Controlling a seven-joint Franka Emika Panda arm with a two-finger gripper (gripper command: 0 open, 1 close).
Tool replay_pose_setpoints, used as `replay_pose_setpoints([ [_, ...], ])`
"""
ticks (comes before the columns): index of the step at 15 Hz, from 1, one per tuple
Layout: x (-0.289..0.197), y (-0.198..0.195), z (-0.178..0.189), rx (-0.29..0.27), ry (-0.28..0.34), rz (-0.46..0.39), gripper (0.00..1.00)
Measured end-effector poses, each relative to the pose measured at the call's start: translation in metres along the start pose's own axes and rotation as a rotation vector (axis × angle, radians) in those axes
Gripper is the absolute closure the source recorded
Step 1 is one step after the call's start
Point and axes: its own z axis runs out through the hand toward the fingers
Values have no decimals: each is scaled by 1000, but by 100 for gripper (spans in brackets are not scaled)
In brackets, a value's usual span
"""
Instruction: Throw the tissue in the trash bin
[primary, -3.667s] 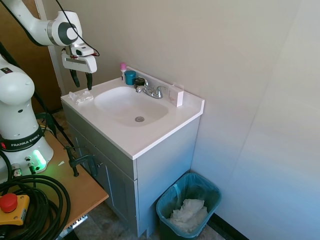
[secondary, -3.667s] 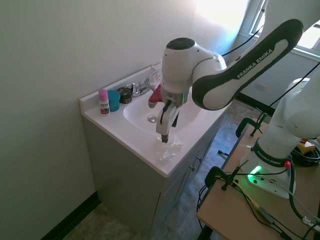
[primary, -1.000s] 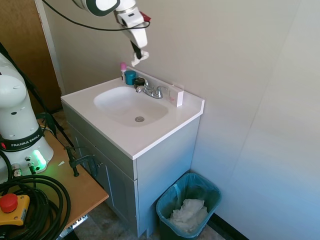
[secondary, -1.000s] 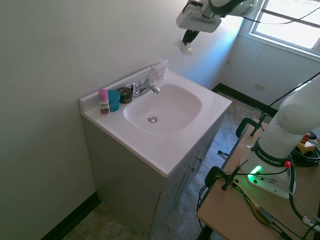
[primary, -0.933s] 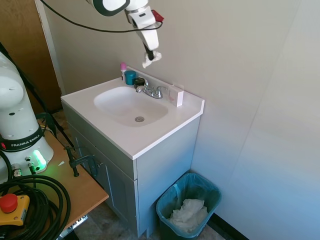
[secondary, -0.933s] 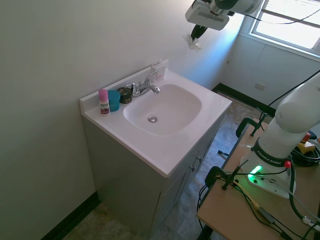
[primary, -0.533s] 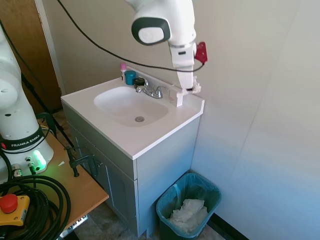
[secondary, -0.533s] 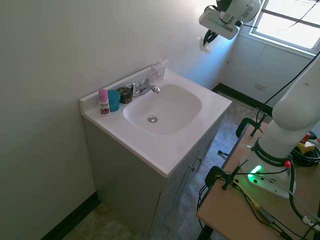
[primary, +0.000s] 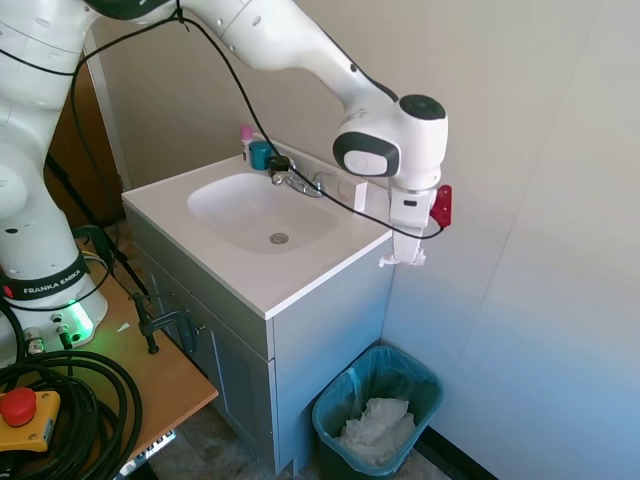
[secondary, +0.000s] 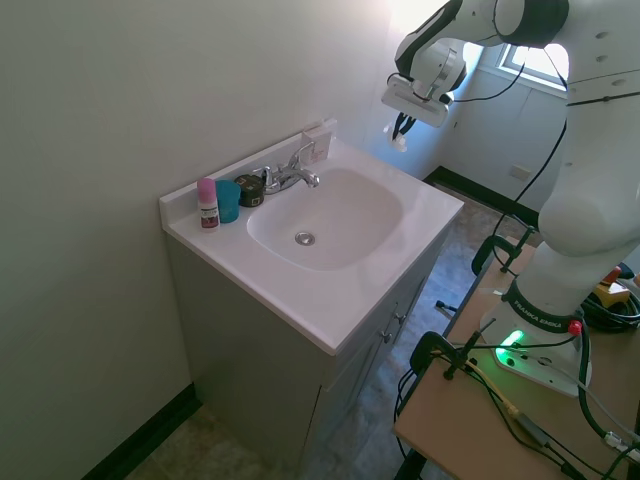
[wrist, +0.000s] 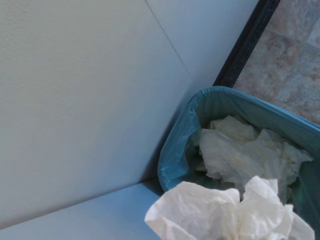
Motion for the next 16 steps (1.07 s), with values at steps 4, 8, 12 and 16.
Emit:
replay_pose_setpoints([
  [4,6,-4,19,-32,-22,3,0],
  [8,1,-9,22,-32,-32,-6,0],
  [12,-2,-12,18,-25,-34,-14,0],
  [16,-12,-20,1,-2,-30,-38,0],
])
